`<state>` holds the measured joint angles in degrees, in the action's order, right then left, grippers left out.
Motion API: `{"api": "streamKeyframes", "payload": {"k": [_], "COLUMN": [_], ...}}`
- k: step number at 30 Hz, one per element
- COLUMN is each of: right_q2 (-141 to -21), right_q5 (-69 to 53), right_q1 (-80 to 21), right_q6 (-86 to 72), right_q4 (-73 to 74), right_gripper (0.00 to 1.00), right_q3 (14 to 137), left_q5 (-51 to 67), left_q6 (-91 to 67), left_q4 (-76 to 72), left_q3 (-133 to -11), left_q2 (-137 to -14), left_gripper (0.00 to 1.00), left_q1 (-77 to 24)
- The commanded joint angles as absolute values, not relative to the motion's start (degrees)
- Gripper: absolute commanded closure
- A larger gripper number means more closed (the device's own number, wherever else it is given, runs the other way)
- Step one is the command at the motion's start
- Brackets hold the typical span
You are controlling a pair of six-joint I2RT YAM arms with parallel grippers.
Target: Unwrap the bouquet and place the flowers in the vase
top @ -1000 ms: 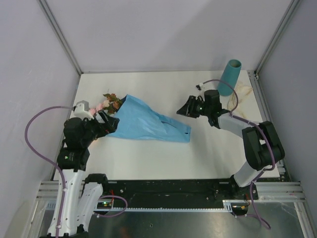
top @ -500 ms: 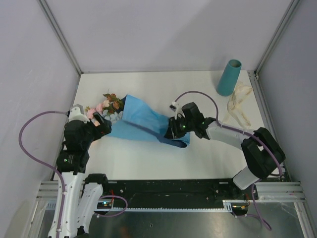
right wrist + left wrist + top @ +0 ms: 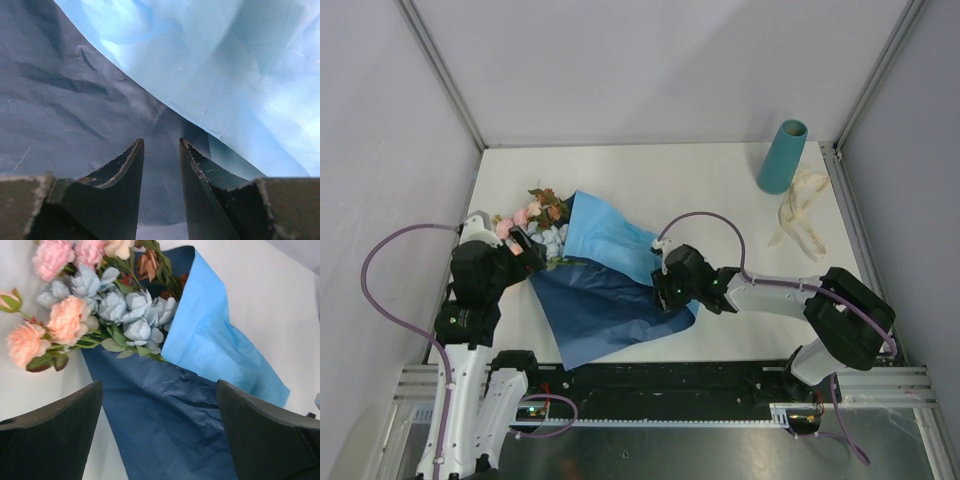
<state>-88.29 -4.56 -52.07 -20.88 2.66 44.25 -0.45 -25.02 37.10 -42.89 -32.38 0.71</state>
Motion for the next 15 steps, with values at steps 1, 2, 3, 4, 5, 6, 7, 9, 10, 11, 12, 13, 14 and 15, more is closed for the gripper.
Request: {"api": "streamKeyframes", "payload": {"k": [1,2,3,4,5,6,7,9,10,11,12,13,14,15], "right_q2": [-86.87,-86.37,-85.77,-85.34,-84.77,-84.4,-84.08,-83.86,-83.9,-84.14,-84.39,-84.82,-85.26,-85.83], "right_q5": [4.53,5.43,6.05,6.89,7.49,8.18,8.66,9.17,9.64,10.09,10.72,11.11,11.23,11.06], "right_q1": [-53.63,-53.93,-54.17,-54.51,-54.76,-55.11,-55.33,-55.62,-55.81,-55.98,-56.2,-56.36,-56.57,-56.67], "right_q6": [-20.48,-20.13,-19.86,-19.51,-19.16,-18.54,-18.02,-16.63,-15.83,-15.03,-13.93,-13.08,-11.9,-11.0], "right_q4": [0.63,0.62,-0.44,-1.45,-2.31,-3.44,-4.36,-6.8,-8.32,-9.61,-11.31,-12.69,-14.08,-15.17], "right_gripper": [0.6,0.59,0.59,0.57,0.56,0.55,0.53,0.49,0.46,0.43,0.41,0.39,0.37,0.35], "right_q3": [43.99,44.01,44.02,44.03,44.03,43.99,44.01,44.01,44.02,43.98,44.01,44.11,44.25,44.49], "left_q5": [8.5,10.71,12.56,14.54,15.8,16.91,17.64,18.69,19.06,19.11,19.13,19.15,19.2,19.35], "left_q6": [-28.67,-29.58,-30.66,-31.54,-32.69,-33.57,-34.72,-36.45,-36.95,-37.33,-37.6,-38.01,-38.34,-38.81], "left_q4": [36.0,35.89,35.57,35.27,34.86,34.53,34.01,32.94,32.46,32.01,31.56,31.16,30.65,30.14], "left_q3": [-42.61,-41.65,-40.87,-39.86,-39.13,-38.24,-37.62,-36.26,-35.71,-35.34,-34.99,-34.59,-34.3,-33.94], "left_q2": [-35.25,-36.22,-36.96,-37.99,-38.82,-39.75,-40.58,-42.03,-42.72,-43.11,-43.49,-43.63,-43.74,-43.76], "left_gripper": [0.03,0.04,0.06,0.07,0.09,0.1,0.1,0.11,0.11,0.11,0.11,0.11,0.11,0.1], "left_q1": [0.71,0.71,0.7,0.7,0.7,0.7,0.66,0.69,0.7,0.7,0.7,0.7,0.7,0.7]}}
